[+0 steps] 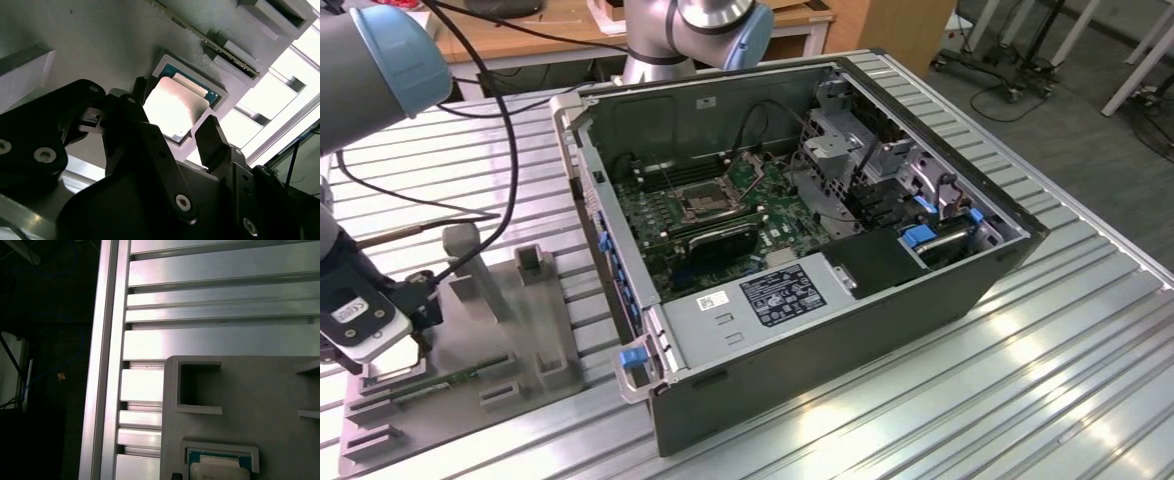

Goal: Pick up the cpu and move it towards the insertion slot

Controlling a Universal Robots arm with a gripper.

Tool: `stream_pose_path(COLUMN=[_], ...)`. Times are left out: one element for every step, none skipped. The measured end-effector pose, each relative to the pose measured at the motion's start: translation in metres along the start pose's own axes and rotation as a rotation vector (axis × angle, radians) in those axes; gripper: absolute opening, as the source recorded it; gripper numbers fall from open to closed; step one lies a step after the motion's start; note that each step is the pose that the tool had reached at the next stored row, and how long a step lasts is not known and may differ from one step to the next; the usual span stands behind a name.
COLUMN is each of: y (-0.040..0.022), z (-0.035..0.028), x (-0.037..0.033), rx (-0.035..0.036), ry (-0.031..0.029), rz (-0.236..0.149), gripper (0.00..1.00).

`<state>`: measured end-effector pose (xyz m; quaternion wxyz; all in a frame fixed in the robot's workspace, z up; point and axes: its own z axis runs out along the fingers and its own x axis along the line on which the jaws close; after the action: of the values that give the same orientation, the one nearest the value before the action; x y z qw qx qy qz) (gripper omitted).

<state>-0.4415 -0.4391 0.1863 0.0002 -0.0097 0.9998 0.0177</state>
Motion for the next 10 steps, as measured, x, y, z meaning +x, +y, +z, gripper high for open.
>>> stream_pose_path(y=[0.0001, 0.0001, 0.0001, 0.0001, 0.0001, 0.0001, 0.0001, 0.0001, 0.0001, 0.0001], z=[0.0002, 0.0002, 0.0003, 0.0008, 0.0012, 0.0016, 0.0024, 0.0029, 0.0030, 0.0033], x=[0.0001, 0.0001, 0.0001, 0.0001, 0.0001, 0.0001, 0.0001, 0.0001, 0.0001, 0.0001], rx=[0.0001, 0.0002, 0.0002, 0.0000, 0.0000, 0.0000, -0.0005, -0.0007, -0.0006, -0.0007], ry=[0.0002, 0.0003, 0.0003, 0.0000, 0.0000, 0.0000, 0.0000, 0.0000, 0.0003, 0.0002], rz=[0.000, 0.000, 0.000, 0.000, 0.000, 0.000, 0.000, 0.000, 0.000, 0.000], gripper=[0.66, 0.66, 0.66, 0.66, 0.66, 0.66, 0.66, 0.66, 0.66, 0.66])
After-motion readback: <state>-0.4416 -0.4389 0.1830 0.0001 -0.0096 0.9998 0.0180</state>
